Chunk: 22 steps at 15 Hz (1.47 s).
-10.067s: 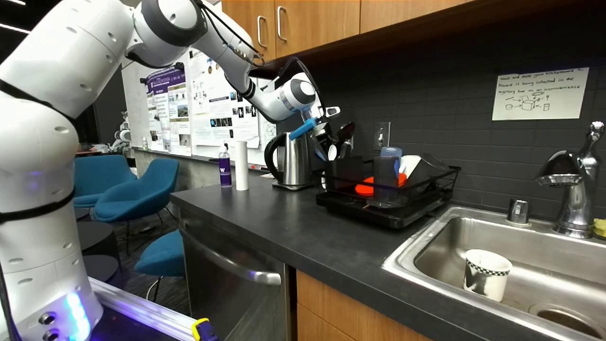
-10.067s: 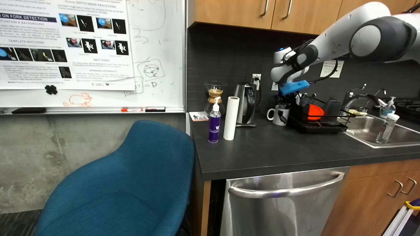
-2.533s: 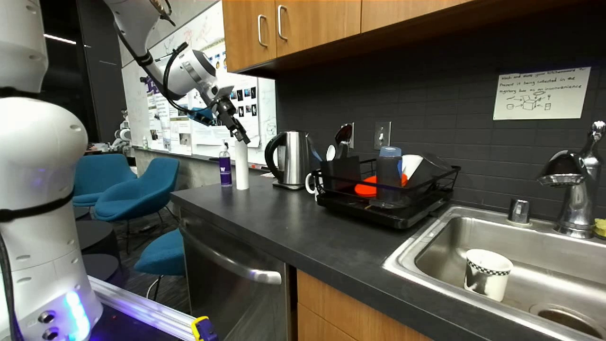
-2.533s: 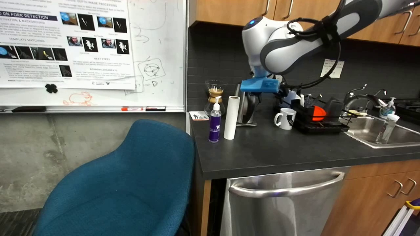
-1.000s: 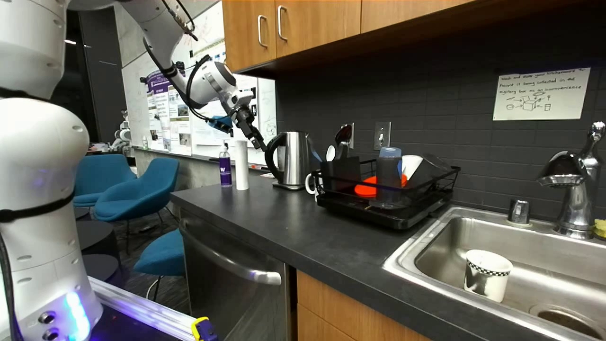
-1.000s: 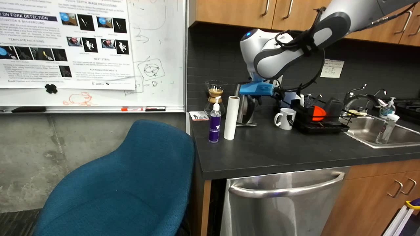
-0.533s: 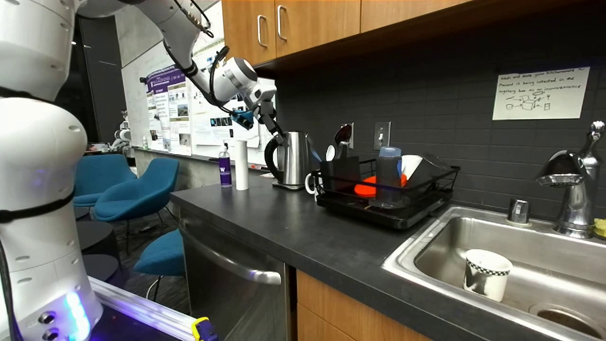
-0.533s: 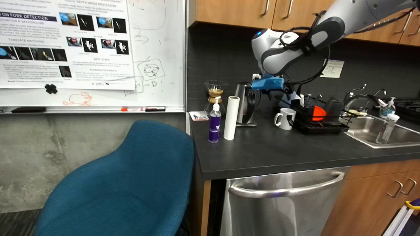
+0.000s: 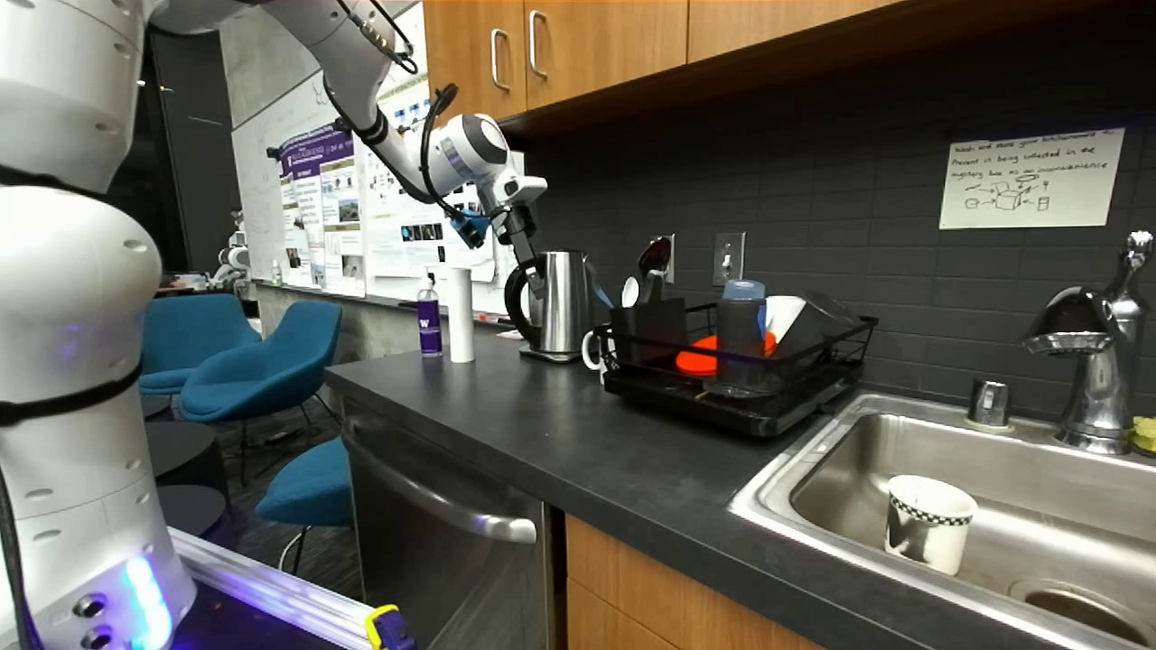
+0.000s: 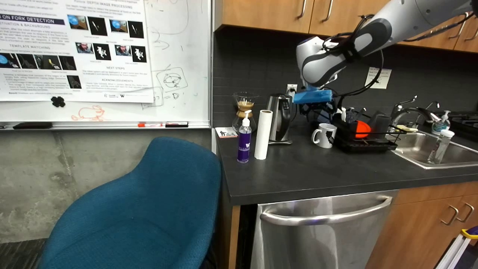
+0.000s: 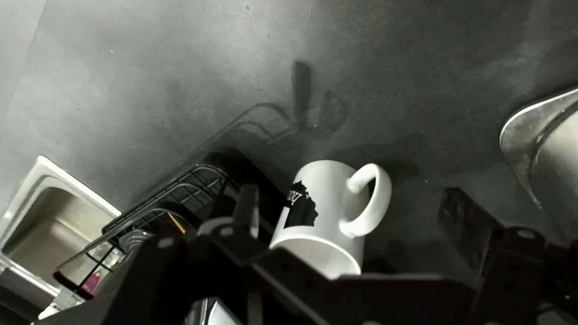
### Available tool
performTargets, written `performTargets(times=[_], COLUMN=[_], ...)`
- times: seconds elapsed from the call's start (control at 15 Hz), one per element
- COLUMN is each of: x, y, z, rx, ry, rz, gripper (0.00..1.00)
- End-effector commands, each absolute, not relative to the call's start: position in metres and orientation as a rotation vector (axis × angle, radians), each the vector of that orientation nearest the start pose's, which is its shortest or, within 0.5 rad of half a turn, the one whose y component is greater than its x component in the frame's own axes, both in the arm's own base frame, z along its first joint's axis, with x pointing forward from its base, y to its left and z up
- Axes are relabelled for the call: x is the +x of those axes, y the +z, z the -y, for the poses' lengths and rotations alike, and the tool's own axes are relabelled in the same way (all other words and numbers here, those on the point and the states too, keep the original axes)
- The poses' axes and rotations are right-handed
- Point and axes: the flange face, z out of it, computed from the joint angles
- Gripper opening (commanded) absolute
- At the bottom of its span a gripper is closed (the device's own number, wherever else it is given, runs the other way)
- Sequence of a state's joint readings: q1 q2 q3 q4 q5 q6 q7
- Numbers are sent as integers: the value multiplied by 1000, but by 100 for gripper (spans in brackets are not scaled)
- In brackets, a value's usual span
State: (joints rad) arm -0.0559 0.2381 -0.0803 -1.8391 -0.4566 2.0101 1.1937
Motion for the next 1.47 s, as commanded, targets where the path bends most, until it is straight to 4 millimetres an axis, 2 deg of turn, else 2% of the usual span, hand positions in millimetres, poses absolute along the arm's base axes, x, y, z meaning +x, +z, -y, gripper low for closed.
performTargets(times=[0.0, 0.2, 0.4, 0.6, 0.93, 1.2, 1.4], x=[597, 596, 595, 596, 602, 606, 608], y=[393, 384, 371, 361, 362, 366, 361], z=[113, 114, 105, 97, 88, 92, 96], rx=[-2970, -2957, -2914, -2831, -2684, -2628, -2598], ry=[-266, -253, -251, -337, -553, -698, -733], rz=[-1883, -1897, -1903, -1958, -2082, -2205, -2256], gripper=[100, 100, 100, 100, 100, 100, 100])
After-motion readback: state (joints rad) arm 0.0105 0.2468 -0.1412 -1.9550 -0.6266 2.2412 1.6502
